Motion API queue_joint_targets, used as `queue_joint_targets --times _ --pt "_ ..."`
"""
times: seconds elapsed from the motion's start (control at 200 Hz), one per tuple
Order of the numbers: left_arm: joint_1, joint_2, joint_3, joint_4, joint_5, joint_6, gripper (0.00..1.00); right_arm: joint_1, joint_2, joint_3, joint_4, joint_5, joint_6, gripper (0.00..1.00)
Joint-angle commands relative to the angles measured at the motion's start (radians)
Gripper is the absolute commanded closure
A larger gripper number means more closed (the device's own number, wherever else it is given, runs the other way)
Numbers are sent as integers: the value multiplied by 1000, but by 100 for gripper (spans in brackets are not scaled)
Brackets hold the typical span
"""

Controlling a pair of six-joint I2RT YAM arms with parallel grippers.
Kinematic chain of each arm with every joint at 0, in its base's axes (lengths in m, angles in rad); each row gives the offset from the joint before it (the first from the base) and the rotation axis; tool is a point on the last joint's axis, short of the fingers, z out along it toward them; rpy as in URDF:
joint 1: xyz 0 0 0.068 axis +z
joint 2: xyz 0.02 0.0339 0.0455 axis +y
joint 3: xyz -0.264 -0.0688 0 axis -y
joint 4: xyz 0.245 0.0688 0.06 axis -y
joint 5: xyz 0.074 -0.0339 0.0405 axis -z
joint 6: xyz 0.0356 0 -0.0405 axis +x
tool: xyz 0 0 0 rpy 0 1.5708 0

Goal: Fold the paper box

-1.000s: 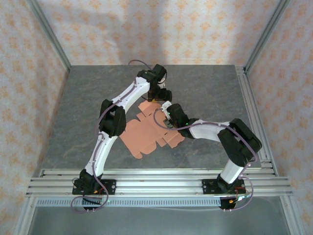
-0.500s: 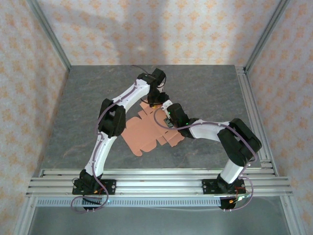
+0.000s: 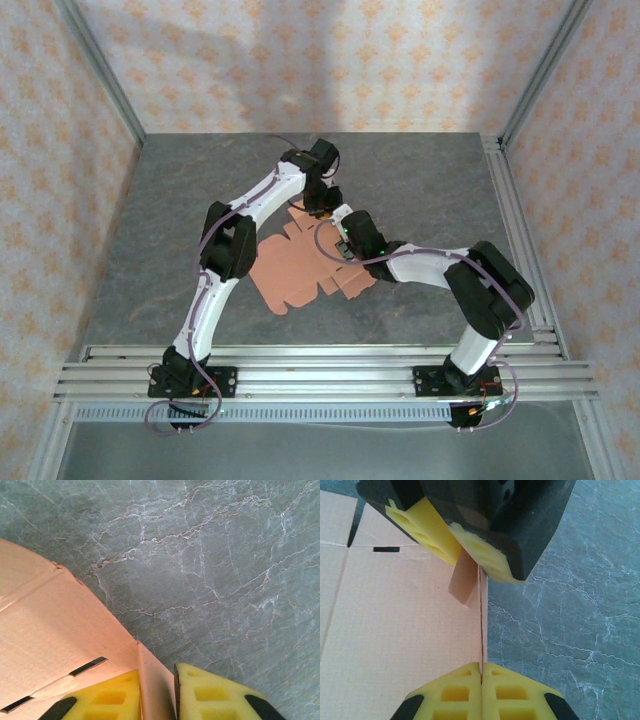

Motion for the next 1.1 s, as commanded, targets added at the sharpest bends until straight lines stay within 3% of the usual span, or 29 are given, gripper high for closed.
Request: queue_joint_targets --times 0.0,0.065,0.155,0.255,0.32,0.46,0.596,0.731,1.021,1.096 --pt "-10 -60 -4 -1 25 3 92 -4 18 26 7 8 -10 100" --pt "-11 -61 -4 -2 24 4 91 -4 19 28 6 8 -10 100" --pt "-11 -60 -5 1 22 3 70 -4 20 30 2 9 -11 100" --pt "-10 -62 -6 6 24 -27 66 -3 22 31 1 9 -11 100" --pt "-11 -64 -5 6 24 -25 67 -3 23 32 -3 11 -9 100" --pt "-11 -67 -5 4 26 -23 88 -3 24 33 -2 12 -8 100" --pt "-10 -71 -5 0 21 -20 89 -4 26 34 -3 13 -6 100" --pt "-11 -87 -16 1 5 -17 63 -3 27 34 -2 14 -5 100" --pt "28 -280 -224 125 -98 -17 29 -21 10 7 9 19 14 100" --pt "43 -353 -306 163 -178 26 19 -29 4 -2 13 9 22 100"
